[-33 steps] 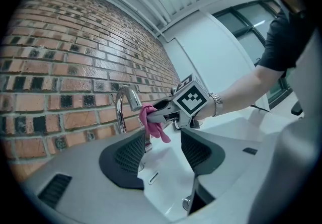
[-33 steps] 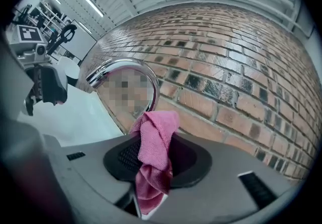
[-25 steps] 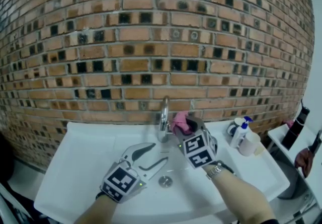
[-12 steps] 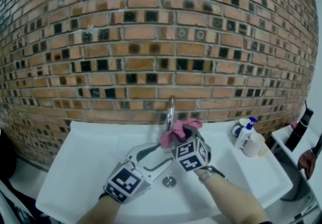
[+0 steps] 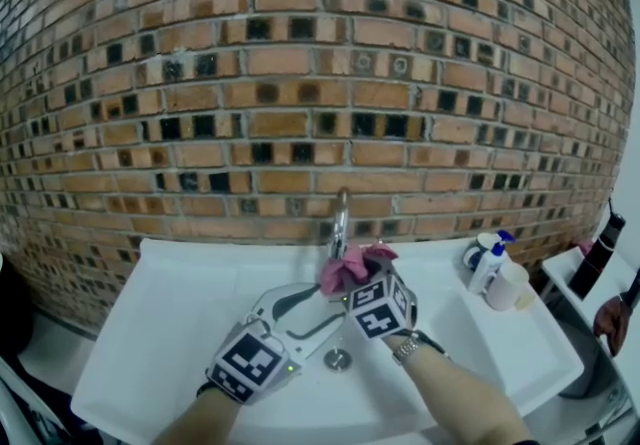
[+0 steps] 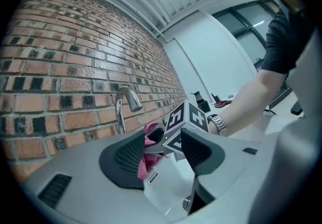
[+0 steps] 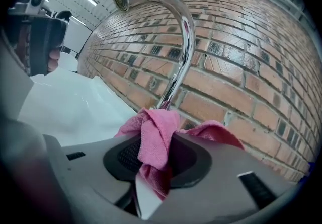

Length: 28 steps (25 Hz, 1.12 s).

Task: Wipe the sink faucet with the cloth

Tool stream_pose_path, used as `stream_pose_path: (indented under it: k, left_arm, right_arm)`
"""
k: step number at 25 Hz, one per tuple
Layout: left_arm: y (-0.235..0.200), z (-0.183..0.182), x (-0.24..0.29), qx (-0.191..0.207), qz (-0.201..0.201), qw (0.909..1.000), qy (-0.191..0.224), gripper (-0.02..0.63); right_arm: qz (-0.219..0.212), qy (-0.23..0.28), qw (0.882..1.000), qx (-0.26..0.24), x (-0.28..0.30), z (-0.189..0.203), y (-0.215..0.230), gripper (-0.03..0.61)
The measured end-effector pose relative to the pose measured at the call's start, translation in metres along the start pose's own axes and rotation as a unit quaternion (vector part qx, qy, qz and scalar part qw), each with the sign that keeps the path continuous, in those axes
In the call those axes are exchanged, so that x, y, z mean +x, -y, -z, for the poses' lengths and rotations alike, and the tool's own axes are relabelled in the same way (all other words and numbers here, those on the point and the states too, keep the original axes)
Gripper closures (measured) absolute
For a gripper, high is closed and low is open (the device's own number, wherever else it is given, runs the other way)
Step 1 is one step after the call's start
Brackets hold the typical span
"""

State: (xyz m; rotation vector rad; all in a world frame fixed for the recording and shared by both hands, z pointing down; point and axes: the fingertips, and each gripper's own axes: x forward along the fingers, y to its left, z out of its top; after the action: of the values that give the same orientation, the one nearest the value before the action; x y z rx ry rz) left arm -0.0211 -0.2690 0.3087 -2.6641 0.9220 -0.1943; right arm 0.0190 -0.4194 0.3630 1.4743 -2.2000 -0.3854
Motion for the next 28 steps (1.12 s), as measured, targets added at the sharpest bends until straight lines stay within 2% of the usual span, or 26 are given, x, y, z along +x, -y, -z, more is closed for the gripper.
stream_pose_path:
  k: [8,12,19,22,28]
  left_arm:
    - [-0.014,0.008,-0.002,0.009,-0.021,0.9997,-0.013,0.38]
    - [-0.019,0.015,-0.001,0.004,-0.035,0.999,-0.029,0.38]
    - [-0.03,0.022,-0.005,-0.023,-0.029,0.9986,-0.037,0.38]
    - [-0.031,0.021,-0.009,-0.037,-0.004,0.9991,-0.022,0.38]
    - [0.003,0.011,-0.01,-0.043,0.089,0.9949,-0.018,0.38]
  right_arm:
    - [-0.025,-0.013,0.999,0.023,-0.003,0.009,-0.006,0.456]
    - [-0.049,0.002,0.998,0.031,-0.011,0.004,-0.015,0.456]
    - [-0.14,0.071,0.987,0.032,-0.053,-0.027,-0.036,0.456]
    - [-0.193,0.097,0.976,0.037,-0.076,-0.038,-0.044,0.456]
    - [-0.293,0.13,0.947,0.014,-0.115,-0.045,-0.059,0.454]
